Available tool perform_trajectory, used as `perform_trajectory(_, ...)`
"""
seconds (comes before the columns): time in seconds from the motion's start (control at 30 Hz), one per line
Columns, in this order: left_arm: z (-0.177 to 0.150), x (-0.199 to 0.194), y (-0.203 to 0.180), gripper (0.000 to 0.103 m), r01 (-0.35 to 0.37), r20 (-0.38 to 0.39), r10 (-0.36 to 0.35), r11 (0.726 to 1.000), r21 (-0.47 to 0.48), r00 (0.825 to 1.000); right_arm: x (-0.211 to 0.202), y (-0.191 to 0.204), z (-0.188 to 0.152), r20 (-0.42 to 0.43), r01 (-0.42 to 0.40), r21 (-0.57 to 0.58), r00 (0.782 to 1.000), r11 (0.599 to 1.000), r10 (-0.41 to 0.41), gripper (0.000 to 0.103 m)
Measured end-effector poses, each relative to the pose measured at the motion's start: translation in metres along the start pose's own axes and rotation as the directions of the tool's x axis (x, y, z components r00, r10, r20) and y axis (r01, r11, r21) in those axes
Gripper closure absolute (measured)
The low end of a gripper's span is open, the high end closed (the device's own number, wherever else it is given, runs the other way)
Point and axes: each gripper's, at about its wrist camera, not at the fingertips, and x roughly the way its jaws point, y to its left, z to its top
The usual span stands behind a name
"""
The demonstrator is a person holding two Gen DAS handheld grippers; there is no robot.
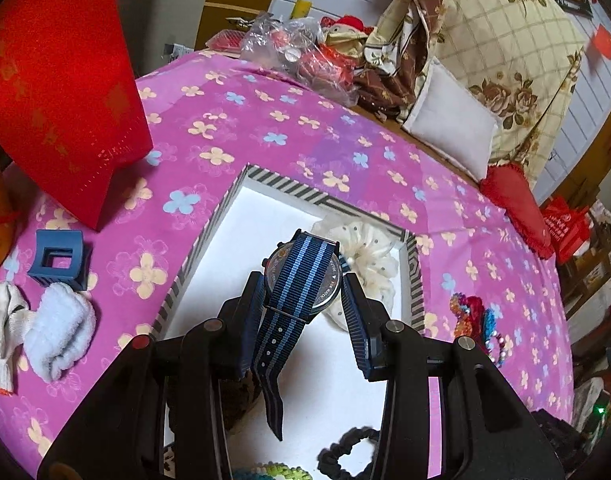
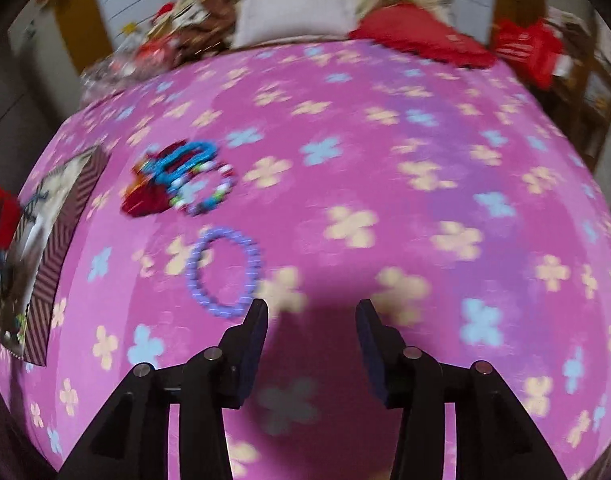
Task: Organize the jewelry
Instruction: 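Carry the watch to the tray with the left tool while right carries the bracelet, then release the watch into the tray with the left tool while right drops the bracelet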
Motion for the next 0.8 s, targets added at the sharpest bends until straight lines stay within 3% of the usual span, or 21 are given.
perform_trajectory(0.07,-0.001,0.006,-0.001,0.065,-0.013,-0.011,0.014,1.0,0.008,1.0,0.011,0.013,0.005,-0.006,-0.017,-0.004,1.0,1.0,0.017,0.06)
perform_trajectory(0.2,0.003,0.023,0.0,0.065,-0.017,-0.041,0.017,1.0,-0.003,0.999,0.037,0.033,0.013,-0.048,0.021,-0.038,0.999,0.999,-0.023,0.059)
perform_trajectory(0.27,0.007,0.031,0.002,0.065,-0.006,-0.046,0.005,1.0,-0.016,0.999,0.041,0.041,0.013,-0.029,0.057,-0.074,0.998,0.996,-0.059,0.06)
perform_trajectory(0.3,0.009,0.034,0.003,0.065,0.0,-0.047,-0.001,1.0,-0.024,0.999,0.041,0.043,0.012,-0.022,0.061,-0.082,0.998,0.995,-0.063,0.064)
perform_trajectory(0.4,0.017,0.045,0.007,0.065,0.024,-0.05,-0.027,0.998,-0.054,0.998,0.042,0.055,0.014,-0.03,0.051,-0.115,0.998,0.992,-0.055,0.092)
perform_trajectory(0.43,0.018,0.048,0.008,0.065,0.028,-0.049,-0.031,0.998,-0.062,0.998,0.043,0.06,0.015,-0.033,0.064,-0.135,0.997,0.989,-0.069,0.094)
perform_trajectory(0.8,0.023,0.063,0.031,0.065,-0.036,-0.095,0.023,0.99,-0.138,0.995,0.004,0.104,0.024,0.034,0.039,-0.21,0.999,0.977,-0.033,0.094)
